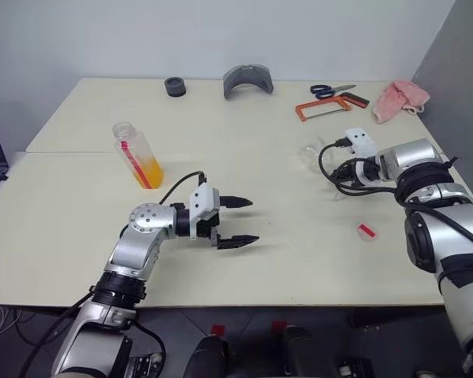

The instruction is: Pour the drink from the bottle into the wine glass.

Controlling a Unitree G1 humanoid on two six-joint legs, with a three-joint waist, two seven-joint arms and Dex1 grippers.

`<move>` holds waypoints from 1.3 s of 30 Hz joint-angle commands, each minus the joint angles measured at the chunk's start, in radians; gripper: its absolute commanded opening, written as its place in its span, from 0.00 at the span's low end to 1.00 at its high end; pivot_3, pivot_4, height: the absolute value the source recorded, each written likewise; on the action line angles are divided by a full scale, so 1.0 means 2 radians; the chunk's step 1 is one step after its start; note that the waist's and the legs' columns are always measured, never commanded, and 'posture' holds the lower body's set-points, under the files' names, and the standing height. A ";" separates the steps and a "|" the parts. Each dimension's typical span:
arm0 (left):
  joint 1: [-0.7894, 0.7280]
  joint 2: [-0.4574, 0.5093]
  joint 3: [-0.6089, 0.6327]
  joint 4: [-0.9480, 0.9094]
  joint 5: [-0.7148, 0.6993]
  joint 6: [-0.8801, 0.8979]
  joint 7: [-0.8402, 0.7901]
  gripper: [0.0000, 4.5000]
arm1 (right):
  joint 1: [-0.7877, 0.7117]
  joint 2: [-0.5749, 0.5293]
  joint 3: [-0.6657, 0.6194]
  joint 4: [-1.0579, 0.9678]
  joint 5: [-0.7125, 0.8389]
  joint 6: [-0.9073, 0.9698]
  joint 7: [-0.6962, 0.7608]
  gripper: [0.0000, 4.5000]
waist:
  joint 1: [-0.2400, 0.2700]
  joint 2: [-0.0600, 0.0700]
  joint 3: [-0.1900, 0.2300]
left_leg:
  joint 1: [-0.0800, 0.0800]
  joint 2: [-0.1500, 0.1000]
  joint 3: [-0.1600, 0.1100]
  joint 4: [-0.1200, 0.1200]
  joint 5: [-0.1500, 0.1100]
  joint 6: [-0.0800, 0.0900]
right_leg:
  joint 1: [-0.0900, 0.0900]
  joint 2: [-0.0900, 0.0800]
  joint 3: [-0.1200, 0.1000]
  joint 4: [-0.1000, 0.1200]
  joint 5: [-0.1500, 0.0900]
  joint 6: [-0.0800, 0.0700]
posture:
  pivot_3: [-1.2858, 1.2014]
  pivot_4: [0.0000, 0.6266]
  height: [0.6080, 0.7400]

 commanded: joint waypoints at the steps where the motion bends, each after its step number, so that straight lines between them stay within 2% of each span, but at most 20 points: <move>1: -0.015 -0.001 0.007 0.000 -0.005 -0.001 0.000 1.00 | -0.031 -0.003 -0.055 -0.012 0.037 -0.037 -0.044 0.03 | 0.000 0.001 0.000 | 0.000 0.000 0.000 0.000 0.000 0.000 | 0.000 0.000 0.000 0.000 0.000 0.000 | 0.52 0.24 1.00; 3: -0.017 0.000 0.009 0.001 -0.006 0.001 0.002 1.00 | -0.022 0.000 -0.069 -0.018 0.044 -0.051 -0.058 0.03 | 0.000 0.001 0.000 | 0.000 0.000 0.000 0.000 0.000 0.000 | 0.000 0.000 0.000 0.000 0.000 0.000 | 0.52 0.24 1.00; 8: -0.019 0.002 0.009 0.001 -0.006 0.005 0.001 1.00 | 0.074 0.020 -0.075 -0.084 0.051 -0.087 -0.076 0.03 | 0.000 0.001 0.000 | 0.000 0.000 0.000 0.000 0.000 0.000 | 0.000 0.000 0.000 0.000 0.000 0.000 | 0.52 0.24 1.00; 19: -0.023 0.002 0.011 -0.006 -0.013 0.020 0.002 1.00 | 0.333 0.064 -0.090 -0.426 0.092 -0.026 -0.129 0.03 | 0.004 0.000 -0.001 | 0.001 0.001 -0.002 0.000 0.000 0.000 | 0.001 0.000 -0.001 0.000 0.000 0.000 | 0.52 0.24 1.00; 24: -0.021 0.004 0.010 -0.010 -0.014 0.027 0.000 1.00 | 0.433 0.067 -0.076 -0.535 0.101 -0.016 -0.129 0.03 | 0.006 -0.001 -0.004 | 0.001 0.000 -0.002 0.000 0.000 0.000 | 0.002 0.000 -0.001 0.000 0.000 0.000 | 0.52 0.24 1.00; 29: -0.026 0.005 0.010 -0.007 -0.013 0.028 -0.003 1.00 | 0.474 0.064 -0.062 -0.578 0.103 -0.008 -0.129 0.03 | 0.006 -0.001 -0.007 | 0.001 0.000 -0.002 0.000 0.000 0.000 | 0.003 0.000 -0.001 -0.001 0.000 0.000 | 0.52 0.24 1.00; 36: -0.031 0.005 0.010 -0.005 -0.012 0.029 -0.002 1.00 | 0.453 0.096 -0.101 -0.588 0.140 0.005 -0.155 0.03 | 0.007 -0.001 -0.008 | 0.004 0.000 -0.002 0.000 0.000 0.000 | 0.005 0.001 -0.001 -0.002 0.000 0.000 | 0.52 0.24 1.00; 38: -0.032 0.005 0.011 -0.006 -0.014 0.033 -0.001 1.00 | 0.441 0.099 -0.104 -0.600 0.155 0.039 -0.155 0.19 | 0.007 -0.001 -0.008 | 0.006 0.000 -0.002 -0.001 0.000 0.000 | 0.007 0.001 -0.001 -0.003 0.000 0.000 | 0.52 0.24 1.00; 39: -0.032 0.005 0.012 -0.007 -0.015 0.034 -0.001 1.00 | 0.438 0.095 -0.099 -0.609 0.160 0.066 -0.152 0.24 | 0.007 -0.001 -0.008 | 0.007 0.000 -0.002 -0.002 0.000 0.000 | 0.009 0.001 -0.002 -0.004 0.000 0.000 | 0.52 0.24 1.00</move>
